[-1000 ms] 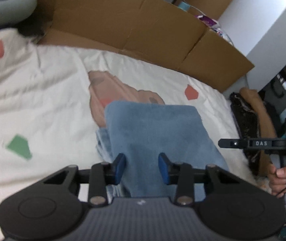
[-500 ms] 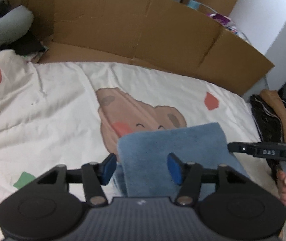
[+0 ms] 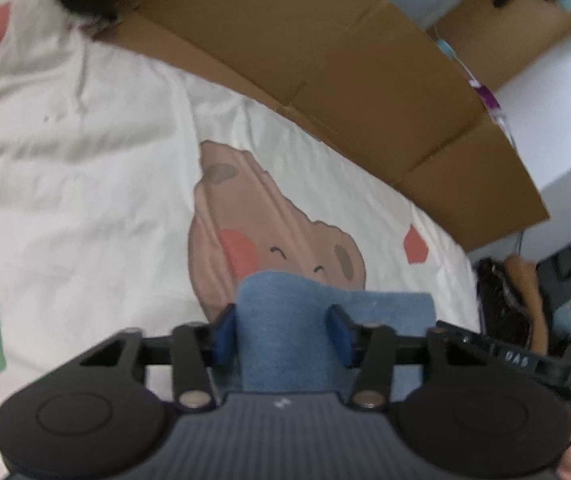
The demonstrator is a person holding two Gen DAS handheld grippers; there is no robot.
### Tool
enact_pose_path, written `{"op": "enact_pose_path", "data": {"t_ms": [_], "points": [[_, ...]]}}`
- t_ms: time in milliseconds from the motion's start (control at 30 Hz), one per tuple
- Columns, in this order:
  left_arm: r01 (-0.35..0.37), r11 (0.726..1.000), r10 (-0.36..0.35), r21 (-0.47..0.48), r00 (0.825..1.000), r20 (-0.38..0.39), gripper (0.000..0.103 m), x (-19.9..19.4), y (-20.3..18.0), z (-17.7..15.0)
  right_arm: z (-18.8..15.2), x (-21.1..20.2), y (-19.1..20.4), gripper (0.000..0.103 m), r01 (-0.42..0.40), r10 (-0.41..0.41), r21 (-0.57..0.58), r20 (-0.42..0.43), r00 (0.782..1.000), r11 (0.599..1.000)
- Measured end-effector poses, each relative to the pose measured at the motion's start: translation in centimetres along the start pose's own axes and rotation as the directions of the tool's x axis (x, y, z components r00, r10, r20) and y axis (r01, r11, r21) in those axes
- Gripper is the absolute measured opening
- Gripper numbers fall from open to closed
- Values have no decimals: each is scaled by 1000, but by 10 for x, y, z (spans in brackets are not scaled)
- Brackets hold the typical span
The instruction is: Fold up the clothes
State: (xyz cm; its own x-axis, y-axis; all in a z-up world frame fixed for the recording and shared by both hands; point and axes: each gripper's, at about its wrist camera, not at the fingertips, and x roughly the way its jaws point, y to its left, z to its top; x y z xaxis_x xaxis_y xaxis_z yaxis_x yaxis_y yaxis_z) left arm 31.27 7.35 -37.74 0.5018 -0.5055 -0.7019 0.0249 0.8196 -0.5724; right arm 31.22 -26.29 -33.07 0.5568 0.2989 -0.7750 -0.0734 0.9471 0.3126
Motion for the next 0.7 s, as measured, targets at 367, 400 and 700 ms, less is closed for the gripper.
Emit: {"op": "enact_pose_path", "data": {"t_ms": [367,400,700], "points": [[11,1000,-11,-3,999,33,19,-21,11,-10,8,9,15,22,10,-8,-75,29,1000,997],[12,1000,-12,-5,999,31,19,-21,13,-10,8,10,18,22,11,-9,-85,28,1000,996],[-51,997,48,52,998,49,19,-47,12,-9,1,32,15,23,-6,3,-126,-23,1000,992]]}}
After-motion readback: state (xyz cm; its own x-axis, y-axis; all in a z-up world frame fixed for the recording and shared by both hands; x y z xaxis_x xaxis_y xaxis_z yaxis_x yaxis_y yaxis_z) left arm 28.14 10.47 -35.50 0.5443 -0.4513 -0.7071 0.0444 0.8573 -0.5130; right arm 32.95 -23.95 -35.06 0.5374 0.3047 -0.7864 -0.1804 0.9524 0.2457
